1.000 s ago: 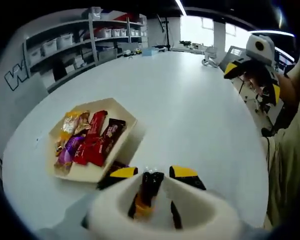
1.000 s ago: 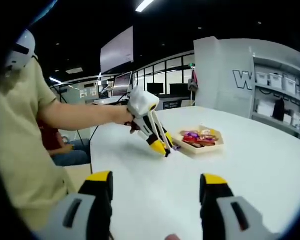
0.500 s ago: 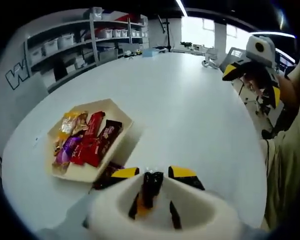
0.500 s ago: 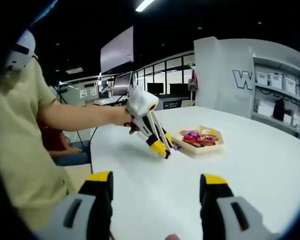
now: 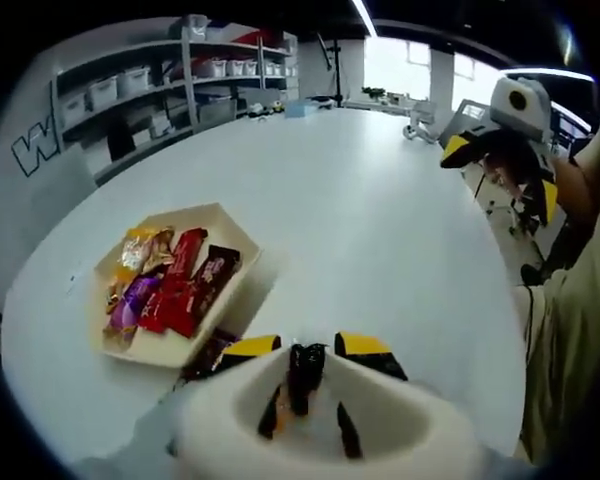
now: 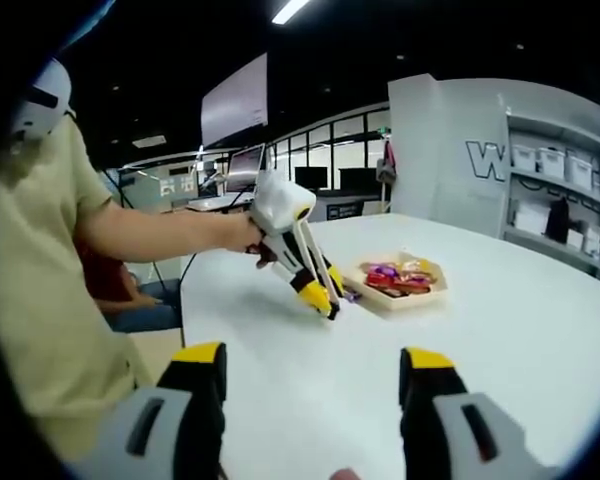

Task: Place the target food into the container with the food tongs after gripping and lifting it, then release it inside without dropping or visibly crushing the food.

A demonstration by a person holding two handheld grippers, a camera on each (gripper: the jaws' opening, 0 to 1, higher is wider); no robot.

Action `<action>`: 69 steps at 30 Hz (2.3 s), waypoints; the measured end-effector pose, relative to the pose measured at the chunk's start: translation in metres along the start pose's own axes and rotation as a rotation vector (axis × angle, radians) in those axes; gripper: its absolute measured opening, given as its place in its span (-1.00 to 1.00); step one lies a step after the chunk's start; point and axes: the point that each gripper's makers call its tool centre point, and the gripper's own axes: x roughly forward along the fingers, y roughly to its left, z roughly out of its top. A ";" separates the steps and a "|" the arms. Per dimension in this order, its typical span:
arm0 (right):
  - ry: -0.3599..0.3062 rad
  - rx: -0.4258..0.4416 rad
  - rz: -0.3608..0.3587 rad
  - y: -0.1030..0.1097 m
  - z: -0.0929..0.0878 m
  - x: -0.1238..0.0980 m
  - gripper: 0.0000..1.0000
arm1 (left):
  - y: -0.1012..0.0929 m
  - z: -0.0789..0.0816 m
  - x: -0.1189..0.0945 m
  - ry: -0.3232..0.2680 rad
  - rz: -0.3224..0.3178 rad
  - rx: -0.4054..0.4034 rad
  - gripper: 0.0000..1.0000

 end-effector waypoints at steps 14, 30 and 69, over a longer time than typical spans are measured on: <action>-0.004 -0.004 0.003 -0.001 0.002 0.000 0.37 | -0.007 0.026 -0.015 -0.047 -0.030 0.004 -0.61; -0.005 0.000 0.001 -0.001 0.001 -0.001 0.37 | 0.014 0.066 -0.038 -0.110 -0.013 0.017 -0.61; -0.002 0.007 -0.022 -0.006 -0.004 -0.010 0.37 | 0.090 0.129 0.005 -0.134 0.152 -0.004 -0.60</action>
